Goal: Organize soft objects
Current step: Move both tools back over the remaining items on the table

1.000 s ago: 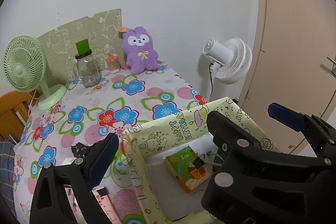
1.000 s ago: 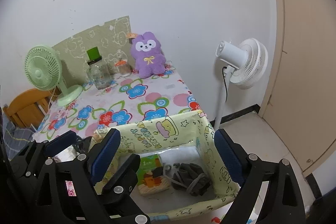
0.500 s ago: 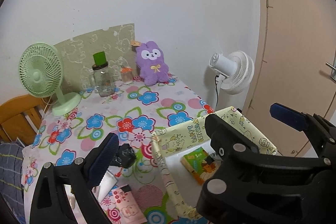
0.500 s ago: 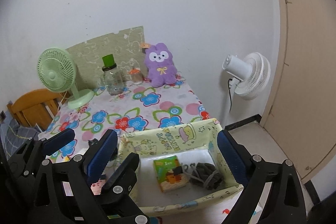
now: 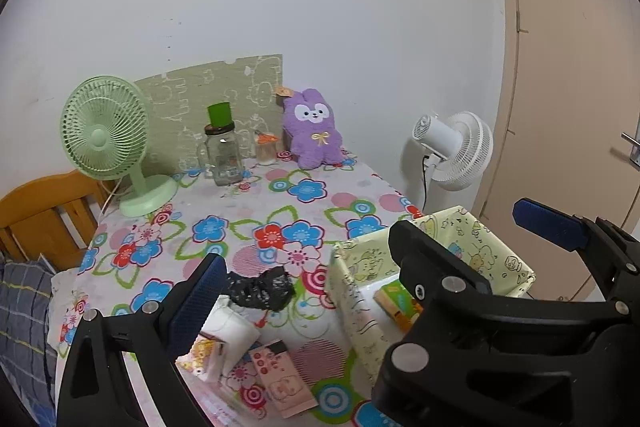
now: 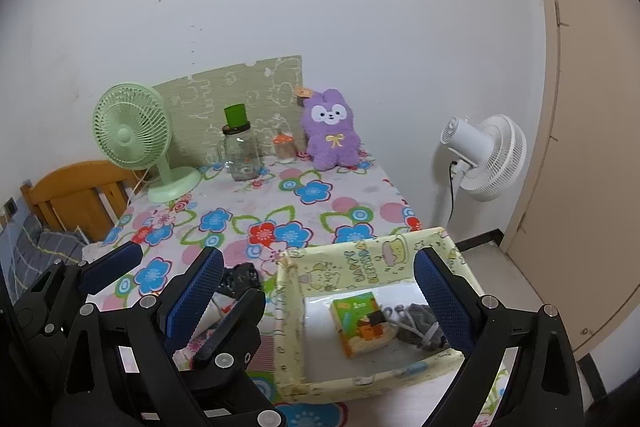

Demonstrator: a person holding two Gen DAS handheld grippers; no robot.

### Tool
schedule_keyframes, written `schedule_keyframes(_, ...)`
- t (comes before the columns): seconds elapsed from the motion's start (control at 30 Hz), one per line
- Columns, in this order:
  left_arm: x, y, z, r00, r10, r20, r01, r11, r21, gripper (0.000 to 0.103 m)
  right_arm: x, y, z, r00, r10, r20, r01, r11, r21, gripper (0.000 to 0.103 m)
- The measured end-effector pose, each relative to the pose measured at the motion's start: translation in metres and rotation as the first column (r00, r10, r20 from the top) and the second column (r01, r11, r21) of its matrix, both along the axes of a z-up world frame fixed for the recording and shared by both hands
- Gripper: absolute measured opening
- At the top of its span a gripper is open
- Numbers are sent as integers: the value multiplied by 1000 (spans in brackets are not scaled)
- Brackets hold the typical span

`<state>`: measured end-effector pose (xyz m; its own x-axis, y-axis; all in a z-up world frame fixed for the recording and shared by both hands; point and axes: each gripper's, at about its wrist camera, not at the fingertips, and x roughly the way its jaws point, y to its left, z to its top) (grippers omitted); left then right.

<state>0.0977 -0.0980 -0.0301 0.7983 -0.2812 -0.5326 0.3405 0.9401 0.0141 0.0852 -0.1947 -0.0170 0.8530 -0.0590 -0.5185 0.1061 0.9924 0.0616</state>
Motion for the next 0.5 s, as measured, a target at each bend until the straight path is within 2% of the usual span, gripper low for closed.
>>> schedule_keyframes(0.5, -2, 54, -11, 997, 80, -3, -80, 997, -1, 99, 4, 54, -13, 997, 80, -6, -80, 997, 3, 98)
